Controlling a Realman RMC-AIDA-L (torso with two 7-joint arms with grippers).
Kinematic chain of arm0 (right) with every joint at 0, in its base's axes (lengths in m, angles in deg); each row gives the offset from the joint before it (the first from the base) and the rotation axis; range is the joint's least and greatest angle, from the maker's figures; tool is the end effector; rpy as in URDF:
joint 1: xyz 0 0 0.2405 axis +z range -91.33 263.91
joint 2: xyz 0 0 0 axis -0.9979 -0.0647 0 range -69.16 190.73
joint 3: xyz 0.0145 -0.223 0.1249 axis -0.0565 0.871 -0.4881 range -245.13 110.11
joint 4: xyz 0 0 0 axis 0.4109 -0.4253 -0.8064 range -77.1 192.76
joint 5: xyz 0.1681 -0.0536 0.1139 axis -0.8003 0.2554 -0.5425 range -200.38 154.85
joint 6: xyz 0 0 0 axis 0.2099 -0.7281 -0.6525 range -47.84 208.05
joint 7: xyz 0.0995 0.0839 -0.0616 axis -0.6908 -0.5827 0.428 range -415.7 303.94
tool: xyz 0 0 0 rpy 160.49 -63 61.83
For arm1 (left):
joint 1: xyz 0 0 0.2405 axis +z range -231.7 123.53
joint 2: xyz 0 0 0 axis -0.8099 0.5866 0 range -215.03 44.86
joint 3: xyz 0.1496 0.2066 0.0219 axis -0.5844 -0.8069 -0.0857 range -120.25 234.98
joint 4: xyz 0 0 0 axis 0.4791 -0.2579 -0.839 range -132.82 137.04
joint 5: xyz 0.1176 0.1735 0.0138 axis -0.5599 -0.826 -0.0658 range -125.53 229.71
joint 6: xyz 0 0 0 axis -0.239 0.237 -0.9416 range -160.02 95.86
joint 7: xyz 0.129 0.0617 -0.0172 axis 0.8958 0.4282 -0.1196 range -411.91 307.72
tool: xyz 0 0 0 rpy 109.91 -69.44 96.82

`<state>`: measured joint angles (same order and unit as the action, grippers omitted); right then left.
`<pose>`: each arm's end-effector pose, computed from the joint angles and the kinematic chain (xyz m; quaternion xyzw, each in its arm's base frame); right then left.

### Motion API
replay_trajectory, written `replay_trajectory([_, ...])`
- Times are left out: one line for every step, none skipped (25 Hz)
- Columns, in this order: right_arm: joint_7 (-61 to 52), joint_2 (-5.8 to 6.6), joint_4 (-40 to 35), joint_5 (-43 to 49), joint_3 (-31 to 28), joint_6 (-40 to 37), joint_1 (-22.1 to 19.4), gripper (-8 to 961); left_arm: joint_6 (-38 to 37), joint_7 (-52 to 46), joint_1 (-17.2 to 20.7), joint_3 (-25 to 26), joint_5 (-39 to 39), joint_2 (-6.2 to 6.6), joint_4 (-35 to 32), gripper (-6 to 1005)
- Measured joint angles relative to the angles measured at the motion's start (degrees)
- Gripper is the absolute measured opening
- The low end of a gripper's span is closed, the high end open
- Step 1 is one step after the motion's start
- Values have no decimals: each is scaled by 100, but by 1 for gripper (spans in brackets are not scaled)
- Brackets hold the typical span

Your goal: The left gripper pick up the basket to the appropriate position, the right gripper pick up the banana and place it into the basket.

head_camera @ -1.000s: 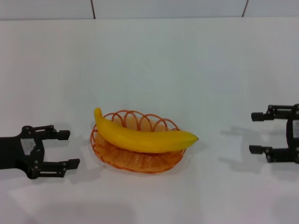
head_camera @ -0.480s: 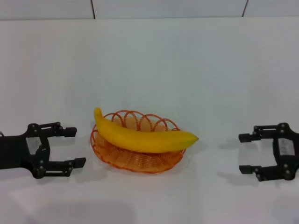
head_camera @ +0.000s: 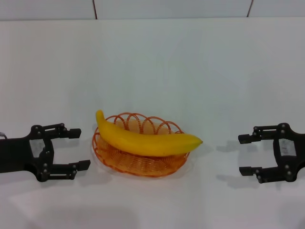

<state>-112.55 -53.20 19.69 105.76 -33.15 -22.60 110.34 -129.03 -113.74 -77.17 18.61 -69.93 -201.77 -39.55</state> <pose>0.3188 0.2673 0.0319 -0.9820 0.0711 0.1558 0.0799 -0.3072 0.2823 0.0203 -0.9748 -0.0919 -0.1642 0.1201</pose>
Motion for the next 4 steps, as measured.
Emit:
replay_trajectory([0, 0, 0, 0, -2, 2, 1, 730, 1, 0, 0, 0, 1, 0, 0, 823])
replay_trajectory([0, 0, 0, 1, -4, 4, 1, 730, 1, 1, -1, 0, 1, 1, 0, 823])
replay_trajectory([0, 0, 0, 1, -4, 5, 2, 730, 1, 2, -1, 0, 2, 2, 0, 823])
replay_trajectory([0, 0, 0, 2, -5, 6, 2, 730, 1, 2, -2, 0, 2, 2, 0, 823])
